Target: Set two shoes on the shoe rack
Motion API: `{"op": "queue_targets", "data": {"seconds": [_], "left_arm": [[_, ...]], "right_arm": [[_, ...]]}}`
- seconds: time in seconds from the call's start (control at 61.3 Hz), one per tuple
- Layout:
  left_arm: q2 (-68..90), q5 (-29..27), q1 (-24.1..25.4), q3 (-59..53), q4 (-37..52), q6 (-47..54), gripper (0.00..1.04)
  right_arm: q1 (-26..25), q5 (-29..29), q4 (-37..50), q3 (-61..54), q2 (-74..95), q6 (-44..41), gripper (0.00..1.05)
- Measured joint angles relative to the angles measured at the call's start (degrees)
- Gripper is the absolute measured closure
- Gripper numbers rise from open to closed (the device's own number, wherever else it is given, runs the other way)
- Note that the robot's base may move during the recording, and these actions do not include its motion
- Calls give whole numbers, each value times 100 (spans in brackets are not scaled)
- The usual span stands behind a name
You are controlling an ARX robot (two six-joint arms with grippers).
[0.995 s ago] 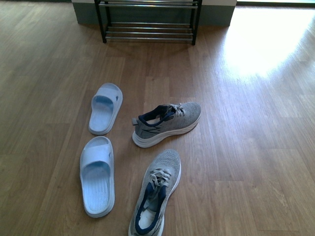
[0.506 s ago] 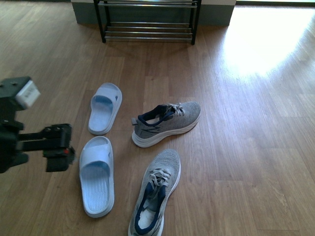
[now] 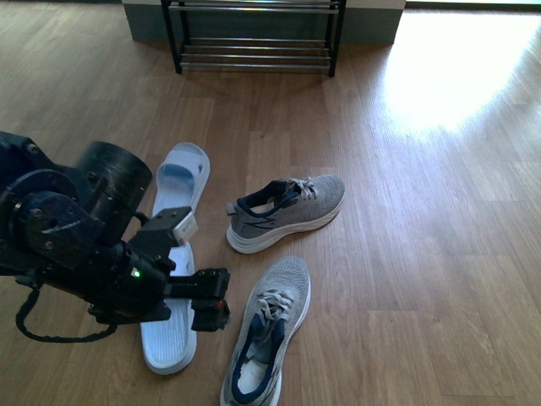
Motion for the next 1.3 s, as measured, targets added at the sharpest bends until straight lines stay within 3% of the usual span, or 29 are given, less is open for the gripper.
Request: {"op": "queue_targets", "data": {"seconds": [0.587,0.848,1.158,1.305], "left_arm": [[1602,365,-262,1714,-914,680,9],[2164,848,-339,2264,-881,730,9],[2540,831,-474,2597,-767,901,9],[2708,586,-487,2813,-802,988,31]], "right_arm": [[0,0,0,0,0,-2,9],[0,0,0,0,0,0,9],[0,0,0,0,0,0,9],[0,0,0,0,0,0,9]]}}
